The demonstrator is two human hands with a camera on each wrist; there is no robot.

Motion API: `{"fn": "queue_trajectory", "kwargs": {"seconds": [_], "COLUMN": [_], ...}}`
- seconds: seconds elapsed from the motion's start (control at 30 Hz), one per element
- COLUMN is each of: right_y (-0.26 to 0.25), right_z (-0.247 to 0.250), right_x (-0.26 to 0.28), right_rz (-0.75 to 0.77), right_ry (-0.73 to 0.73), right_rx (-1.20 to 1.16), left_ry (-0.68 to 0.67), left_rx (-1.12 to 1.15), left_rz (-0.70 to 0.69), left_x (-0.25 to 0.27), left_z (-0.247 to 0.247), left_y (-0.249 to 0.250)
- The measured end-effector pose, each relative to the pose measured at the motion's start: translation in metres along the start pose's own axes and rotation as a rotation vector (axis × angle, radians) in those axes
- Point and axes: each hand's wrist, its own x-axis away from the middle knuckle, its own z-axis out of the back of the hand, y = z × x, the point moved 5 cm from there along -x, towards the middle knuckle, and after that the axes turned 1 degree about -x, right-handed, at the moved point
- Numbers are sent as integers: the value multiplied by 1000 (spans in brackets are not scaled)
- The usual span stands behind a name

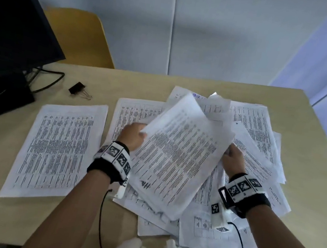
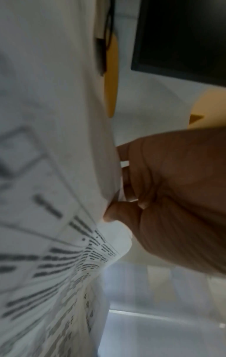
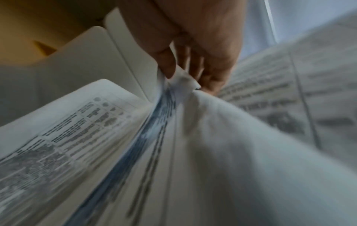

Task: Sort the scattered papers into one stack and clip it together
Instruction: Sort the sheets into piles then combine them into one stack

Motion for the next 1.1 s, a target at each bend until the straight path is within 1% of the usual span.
{"fn": "queue_trajectory", "kwargs": {"seconds": [0.07, 0.1, 0.17, 0.2, 0.27, 0.3, 0.33, 0.37, 0.4, 0.43, 0.47, 0.57, 0.67, 0.73, 0.8, 0.87, 0.9, 0.93, 1.0, 1.03, 1.1], "right_y": [-10, -21, -55, -74, -105, -114, -120, -122, -122, -119, -113, -83, -43, -19, -4, 1, 1, 0, -9, -15, -33], "right_z": [6, 8, 9, 5, -11, -23, -31, -35, -36, -33, -29, -9, -2, -4, -7, -4, -5, -7, -13, -17, -23], "right_x": [1, 3, 13, 19, 31, 34, 36, 36, 33, 29, 24, 8, 4, 7, 11, 13, 14, 15, 18, 18, 22], "right_rz": [23, 69, 253, 366, 549, 601, 630, 629, 590, 532, 460, 216, -3, -140, -223, -266, -276, -283, -283, -247, -85], "right_ry": [102, 146, 193, 171, 32, -60, -123, -152, -160, -143, -110, -9, 5, -14, -26, 18, 29, 22, -41, -76, -115], "right_rx": [57, 86, 141, 197, 420, 553, 646, 663, 612, 529, 465, 251, 81, 47, 117, 187, 153, 67, -96, -91, 10], "left_ry": [-29, -27, -22, -11, 51, 97, 171, 285, 410, 497, 528, 399, 222, 68, -52, -96, -95, -91, -104, -115, -113], "left_rx": [-139, -220, -429, -531, -643, -656, -644, -587, -510, -426, -350, -233, -197, -177, -160, -162, -168, -171, -170, -163, -143], "left_rz": [9, -13, -113, -189, -342, -394, -433, -477, -496, -476, -415, -166, 26, 170, 270, 295, 289, 279, 265, 259, 251], "left_x": [2, 2, 3, 5, 8, 10, 11, 14, 17, 18, 17, 11, 4, 1, 2, 4, 5, 5, 5, 5, 5], "left_z": [-1, 1, 5, 4, 1, 0, 1, 5, 11, 17, 22, 20, 0, -20, -38, -49, -52, -54, -56, -56, -55], "left_y": [0, 2, 18, 28, 51, 60, 67, 74, 79, 79, 77, 59, 36, 22, 11, 6, 5, 4, 2, 1, -1]}}
